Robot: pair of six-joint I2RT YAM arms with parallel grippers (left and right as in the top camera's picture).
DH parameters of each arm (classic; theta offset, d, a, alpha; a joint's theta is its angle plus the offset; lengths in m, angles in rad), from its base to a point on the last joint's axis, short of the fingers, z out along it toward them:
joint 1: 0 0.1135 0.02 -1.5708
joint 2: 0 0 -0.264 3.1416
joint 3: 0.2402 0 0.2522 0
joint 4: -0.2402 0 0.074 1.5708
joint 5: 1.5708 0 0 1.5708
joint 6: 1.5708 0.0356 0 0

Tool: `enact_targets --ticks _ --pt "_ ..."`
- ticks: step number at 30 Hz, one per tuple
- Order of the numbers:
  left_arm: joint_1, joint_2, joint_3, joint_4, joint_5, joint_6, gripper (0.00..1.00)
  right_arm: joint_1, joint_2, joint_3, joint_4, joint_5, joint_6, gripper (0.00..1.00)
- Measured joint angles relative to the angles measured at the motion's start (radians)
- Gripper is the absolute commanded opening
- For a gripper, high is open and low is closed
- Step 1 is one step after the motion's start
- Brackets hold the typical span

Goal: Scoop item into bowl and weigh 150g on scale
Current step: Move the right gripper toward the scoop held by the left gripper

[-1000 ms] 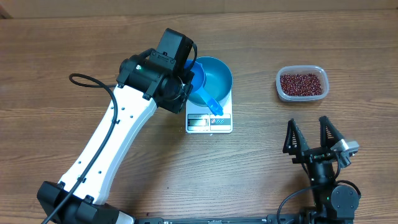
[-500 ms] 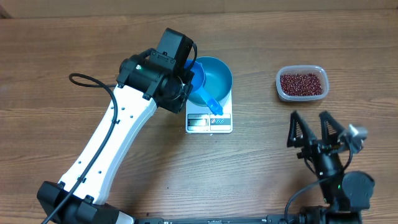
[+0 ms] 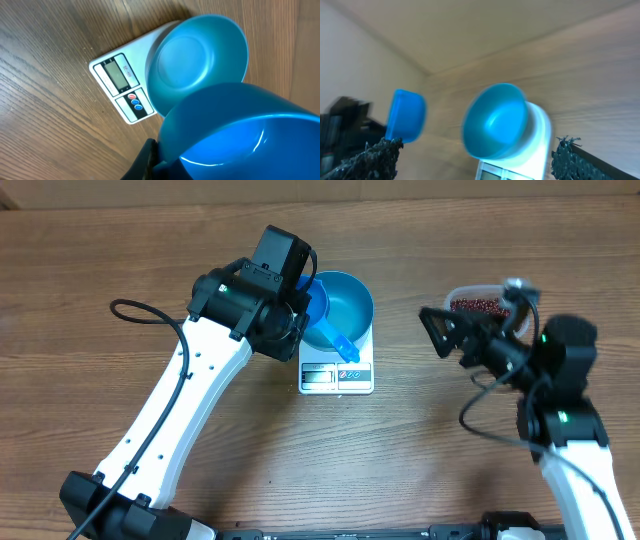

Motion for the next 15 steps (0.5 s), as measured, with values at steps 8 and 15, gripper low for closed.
enact_targets --ticks 8,15 --pt "0.000 0.000 0.000 0.007 -0.052 -0.161 0.04 0.001 0.211 0.006 0.236 -0.301 0.283 1.00" --pt "0.000 0.002 0.000 0.064 -0.071 -0.276 0.04 0.040 0.241 0.006 0.286 -0.333 0.425 0.99"
